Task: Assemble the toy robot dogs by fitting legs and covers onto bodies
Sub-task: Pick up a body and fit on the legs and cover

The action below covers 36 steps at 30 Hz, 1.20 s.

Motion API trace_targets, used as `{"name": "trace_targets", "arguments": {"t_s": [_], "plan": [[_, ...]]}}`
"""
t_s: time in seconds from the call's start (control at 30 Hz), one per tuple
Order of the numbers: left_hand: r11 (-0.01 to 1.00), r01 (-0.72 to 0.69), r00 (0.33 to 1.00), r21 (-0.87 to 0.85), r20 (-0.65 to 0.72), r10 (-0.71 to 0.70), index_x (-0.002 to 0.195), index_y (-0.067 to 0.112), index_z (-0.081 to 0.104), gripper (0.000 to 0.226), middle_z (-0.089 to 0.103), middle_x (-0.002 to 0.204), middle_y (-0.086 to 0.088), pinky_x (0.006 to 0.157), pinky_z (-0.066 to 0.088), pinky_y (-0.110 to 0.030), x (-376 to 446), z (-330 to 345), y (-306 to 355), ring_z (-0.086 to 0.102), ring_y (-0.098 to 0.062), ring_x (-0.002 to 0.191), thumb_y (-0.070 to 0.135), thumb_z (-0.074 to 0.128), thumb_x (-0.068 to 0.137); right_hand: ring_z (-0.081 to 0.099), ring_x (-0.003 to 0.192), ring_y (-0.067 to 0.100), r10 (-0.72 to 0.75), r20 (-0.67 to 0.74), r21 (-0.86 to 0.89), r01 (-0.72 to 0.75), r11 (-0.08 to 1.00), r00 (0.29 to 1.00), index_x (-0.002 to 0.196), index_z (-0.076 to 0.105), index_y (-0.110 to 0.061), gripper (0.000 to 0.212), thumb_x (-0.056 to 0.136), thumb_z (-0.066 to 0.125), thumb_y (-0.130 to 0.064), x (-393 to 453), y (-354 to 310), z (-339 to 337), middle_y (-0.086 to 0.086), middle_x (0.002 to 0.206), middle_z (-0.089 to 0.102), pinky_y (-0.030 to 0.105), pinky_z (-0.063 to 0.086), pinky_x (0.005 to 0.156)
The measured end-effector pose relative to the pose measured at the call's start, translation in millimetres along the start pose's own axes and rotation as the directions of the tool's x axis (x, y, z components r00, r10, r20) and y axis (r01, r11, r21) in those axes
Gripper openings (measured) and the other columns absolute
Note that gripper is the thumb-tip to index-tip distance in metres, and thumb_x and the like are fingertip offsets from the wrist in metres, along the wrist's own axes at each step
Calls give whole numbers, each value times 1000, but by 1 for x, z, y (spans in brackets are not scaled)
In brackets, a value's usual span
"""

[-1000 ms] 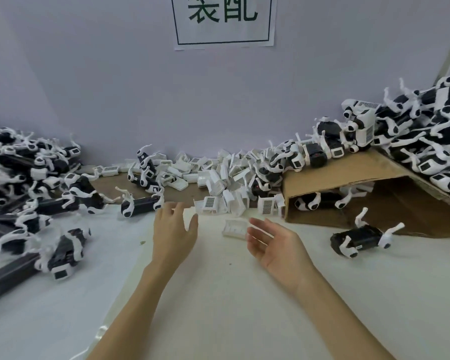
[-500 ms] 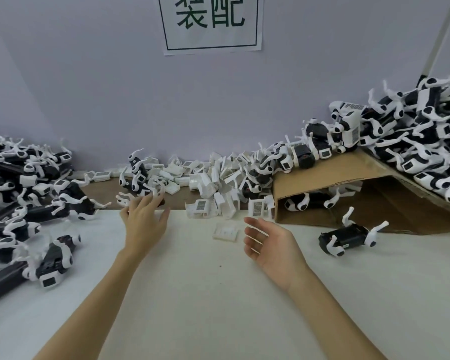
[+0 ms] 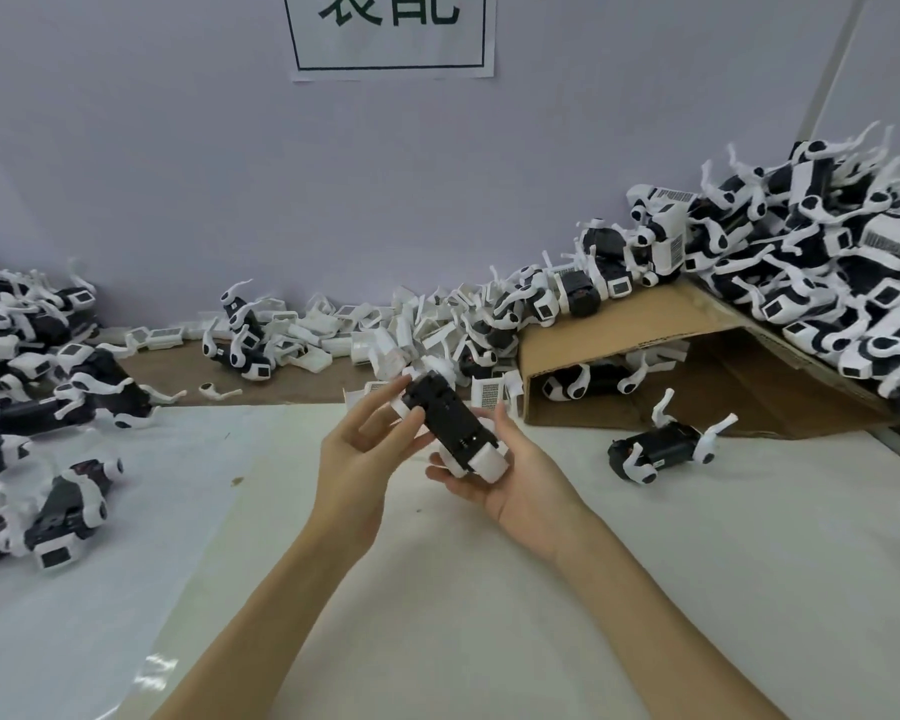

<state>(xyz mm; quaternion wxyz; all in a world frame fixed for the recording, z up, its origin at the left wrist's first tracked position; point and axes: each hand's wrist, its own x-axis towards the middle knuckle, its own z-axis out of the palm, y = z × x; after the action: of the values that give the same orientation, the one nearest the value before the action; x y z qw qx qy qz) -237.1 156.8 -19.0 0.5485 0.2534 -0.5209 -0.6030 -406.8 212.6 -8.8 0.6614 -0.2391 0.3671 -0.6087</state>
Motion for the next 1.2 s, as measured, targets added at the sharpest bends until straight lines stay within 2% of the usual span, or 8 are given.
{"name": "trace_targets", "arguments": {"t_s": [0.13, 0.27, 0.4, 0.6, 0.87, 0.97, 1.07, 1.2], "plan": [[997, 73, 995, -10, 63, -72, 141, 26, 65, 43, 74, 128, -19, 101, 60, -41, 0, -7, -2, 72, -40, 118, 16, 74, 100, 72, 106, 34, -204, -29, -108, 200, 974, 979, 140, 59, -40, 33, 110, 52, -29, 4, 3, 0, 11, 139, 63, 44, 61, 90], [966, 233, 970, -109, 92, -224, 151, 14, 50, 53, 69, 134, -26, 106, 57, -49, 2, -3, -4, 70, -44, 121, 40, 64, 105, 66, 126, 25, -310, -17, -152, 304, 941, 951, 151, 39, -54, 79, 96, 72, -10, 4, -4, -8, 10, 146, 58, 49, 51, 110], [971, 238, 971, -34, 48, -236, 146, 11, 46, 73, 74, 125, -23, 101, 58, -48, 2, 1, -6, 73, -43, 114, 55, 73, 94, 65, 129, 25, -275, 9, -257, 268, 929, 961, 157, 39, -28, 93, 76, 85, -19, 1, -7, -10, 14, 144, 61, 48, 43, 118], [976, 218, 976, -6, 14, -218, 128, -5, 63, 64, 76, 120, -22, 103, 57, -42, 2, -3, -1, 74, -37, 112, 46, 78, 93, 64, 129, 24, -229, 77, -300, 241, 923, 970, 135, 63, 2, 57, 88, 75, -28, 2, -6, -8, 21, 136, 67, 34, 44, 117], [981, 186, 978, 50, 84, -189, 131, 6, 70, 63, 74, 130, -16, 104, 50, -42, 1, -6, 4, 69, -30, 124, 54, 79, 91, 65, 124, 12, -247, 79, -473, 254, 844, 966, 136, 67, -11, 57, 89, 72, -43, -4, -9, -11, 9, 135, 68, 40, 52, 111], [988, 155, 977, -19, 153, -151, 138, 14, 67, 67, 70, 135, -15, 99, 56, -35, 1, -9, 9, 67, -28, 126, 48, 88, 84, 64, 130, 23, -178, 148, -371, 221, 902, 973, 145, 57, -16, 56, 96, 69, -41, -6, -13, -11, 13, 147, 59, 45, 56, 105], [994, 111, 972, -22, 213, -103, 149, 17, 58, 57, 64, 139, -18, 103, 54, -36, 3, -14, 10, 63, -28, 126, 21, 79, 96, 64, 125, 48, 85, 258, -168, -42, 985, 963, 146, 55, -22, 68, 98, 49, -71, -11, -22, -14, 27, 146, 57, 40, 62, 78], [994, 91, 915, 63, 389, -109, 160, 27, 45, 71, 57, 152, -13, 112, 48, -32, 2, -23, 16, 56, -33, 139, -9, 63, 101, 75, 84, 33, 213, 249, -153, -179, 972, 945, 141, 64, -21, 85, 91, 39, -85, -12, -30, -25, 32, 137, 62, 24, 48, 45]]}}
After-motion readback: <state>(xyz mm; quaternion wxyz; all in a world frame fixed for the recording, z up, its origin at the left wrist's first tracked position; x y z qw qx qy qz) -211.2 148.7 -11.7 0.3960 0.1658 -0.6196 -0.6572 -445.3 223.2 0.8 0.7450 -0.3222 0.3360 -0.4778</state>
